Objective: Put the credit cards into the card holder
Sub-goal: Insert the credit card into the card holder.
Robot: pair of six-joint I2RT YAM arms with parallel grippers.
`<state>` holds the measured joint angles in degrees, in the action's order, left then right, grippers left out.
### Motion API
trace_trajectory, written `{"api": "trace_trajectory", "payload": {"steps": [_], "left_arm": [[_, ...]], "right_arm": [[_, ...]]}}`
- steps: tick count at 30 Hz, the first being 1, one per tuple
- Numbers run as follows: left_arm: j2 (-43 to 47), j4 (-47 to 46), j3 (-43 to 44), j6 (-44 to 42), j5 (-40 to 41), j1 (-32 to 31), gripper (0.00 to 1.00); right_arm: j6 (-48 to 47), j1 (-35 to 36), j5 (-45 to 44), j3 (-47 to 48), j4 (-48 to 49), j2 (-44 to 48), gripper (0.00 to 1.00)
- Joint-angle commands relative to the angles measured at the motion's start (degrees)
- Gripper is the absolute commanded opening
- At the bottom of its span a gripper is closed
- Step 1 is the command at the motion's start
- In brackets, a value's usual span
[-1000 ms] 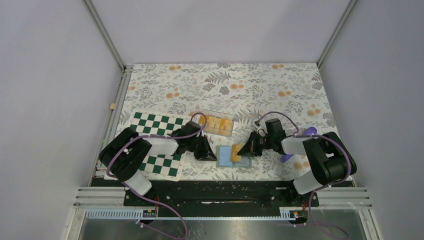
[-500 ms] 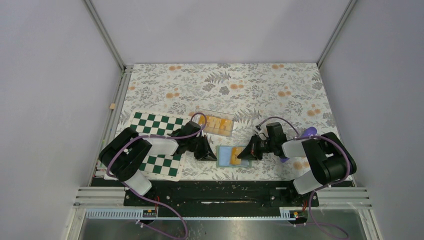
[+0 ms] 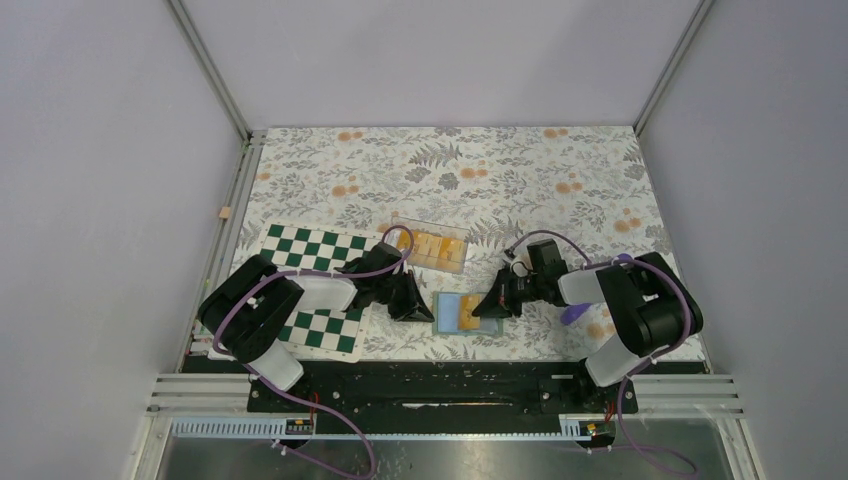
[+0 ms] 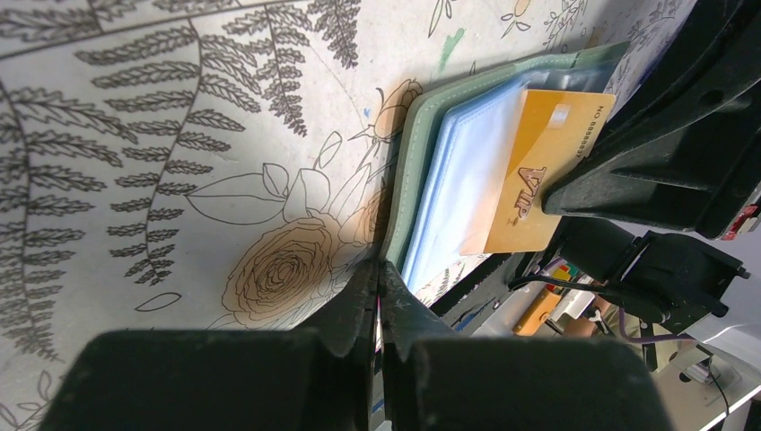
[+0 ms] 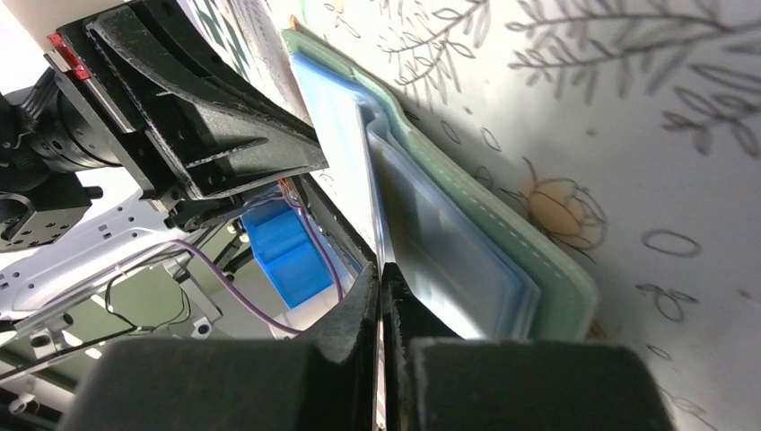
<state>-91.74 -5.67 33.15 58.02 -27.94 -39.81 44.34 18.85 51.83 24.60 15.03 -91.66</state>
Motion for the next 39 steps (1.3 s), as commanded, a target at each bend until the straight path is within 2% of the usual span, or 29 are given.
{"api": "trace_trajectory", "payload": {"steps": [1,8,12,15,18,22,25,30,39], "left_arm": [[-0.8,0.4,0.8,-1.0,1.3,-0.6,0.02],[-1.5,0.4,1.1,-1.1,1.3,-0.6,0.02],[-1.5,0.6,1.2,-1.2,1.3,-0.7,0.02],[-1.4,0.7,1.1,-1.1,1.4,-0.7,0.01],[-1.1,0.7,1.0,-1.1,1.6,-0.8,0.01],[-1.0,1.3,1.4,-1.2,1.9,-1.0,0.0],[-1.3,1.9,1.9,-1.5,2.0,-1.1,0.0],[-1.8,2.2,2.9,-1.3,2.2,-1.6,0.0],[-3.4,3.1,6.3,-0.7,2.5,-3.7,0.0]], "right_arm": [[-2.5,1.8,2.4,3.3,-4.0,-2.2,0.0],[-2.8,3.0,2.6,4.8,-4.9,-4.2,0.0],[-6.1,3.5,0.5,6.7,-10.6,-5.2,0.01],[-10.2,4.2,-4.0,8.9,-19.6,-4.0,0.23],[-13.2,5.3,-9.1,11.7,-27.3,-2.1,0.33],[-15.1,6.9,-12.7,15.2,-32.4,-1.5,0.44],[-15.4,8.1,-13.2,16.7,-33.2,-2.5,0.48],[-14.9,10.6,-12.7,18.3,-31.7,-4.5,0.49],[-9.8,15.3,-7.9,20.7,-22.9,-6.5,0.5]]}}
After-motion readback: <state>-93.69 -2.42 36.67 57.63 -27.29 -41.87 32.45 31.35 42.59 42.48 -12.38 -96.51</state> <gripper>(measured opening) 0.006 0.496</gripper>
